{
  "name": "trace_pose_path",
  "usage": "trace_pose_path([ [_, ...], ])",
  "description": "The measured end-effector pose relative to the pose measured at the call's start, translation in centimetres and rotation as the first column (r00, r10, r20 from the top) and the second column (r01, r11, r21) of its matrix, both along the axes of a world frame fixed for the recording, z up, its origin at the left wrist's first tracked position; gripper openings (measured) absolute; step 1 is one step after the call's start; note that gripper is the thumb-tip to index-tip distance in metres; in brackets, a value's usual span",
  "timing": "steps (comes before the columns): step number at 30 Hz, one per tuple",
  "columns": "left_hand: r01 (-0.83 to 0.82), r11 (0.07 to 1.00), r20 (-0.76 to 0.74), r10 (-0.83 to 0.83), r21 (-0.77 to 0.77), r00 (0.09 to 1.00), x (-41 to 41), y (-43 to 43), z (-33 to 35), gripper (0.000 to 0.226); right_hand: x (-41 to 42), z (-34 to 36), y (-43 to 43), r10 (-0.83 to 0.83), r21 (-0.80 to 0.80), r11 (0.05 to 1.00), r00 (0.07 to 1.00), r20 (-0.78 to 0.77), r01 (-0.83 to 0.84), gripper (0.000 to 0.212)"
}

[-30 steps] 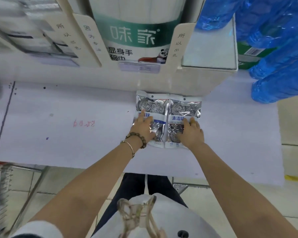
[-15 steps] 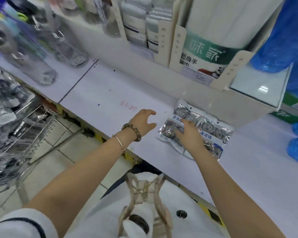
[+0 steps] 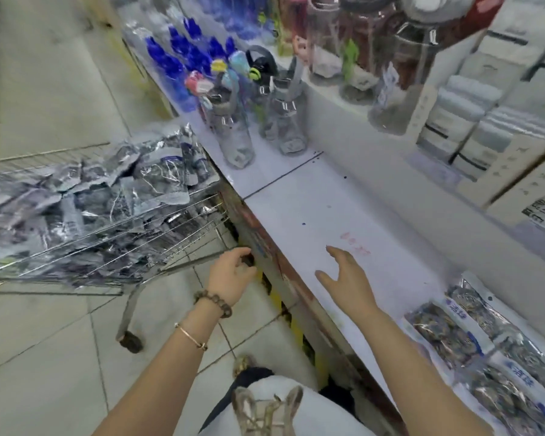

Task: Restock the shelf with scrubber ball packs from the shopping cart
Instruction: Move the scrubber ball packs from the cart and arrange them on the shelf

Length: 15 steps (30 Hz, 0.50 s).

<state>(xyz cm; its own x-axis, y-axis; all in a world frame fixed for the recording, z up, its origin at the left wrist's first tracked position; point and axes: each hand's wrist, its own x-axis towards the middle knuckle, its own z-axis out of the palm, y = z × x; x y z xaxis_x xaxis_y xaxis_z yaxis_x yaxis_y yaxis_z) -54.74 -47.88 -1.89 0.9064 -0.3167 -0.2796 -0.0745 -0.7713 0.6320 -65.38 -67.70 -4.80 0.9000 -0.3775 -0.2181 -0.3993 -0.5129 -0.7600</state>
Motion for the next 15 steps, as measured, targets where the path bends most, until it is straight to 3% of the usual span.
trace_pose_path([
  [7, -0.189, 0.981, 0.030, 0.190, -0.029, 0.981, 6.3, 14.5, -0.8, 0.038, 11.6, 0.5, 12.7, 0.160, -0.014, 0.987, 0.987, 0.024, -0.159, 0.049],
  [15, -0.442, 0.888, 0.025, 0.448, -0.125, 0.893, 11.1, 25.9, -0.7, 0.033, 20.9, 0.1, 23.7, 0.359, -0.065, 0.931, 0.933, -0.028, -0.360, 0.046],
])
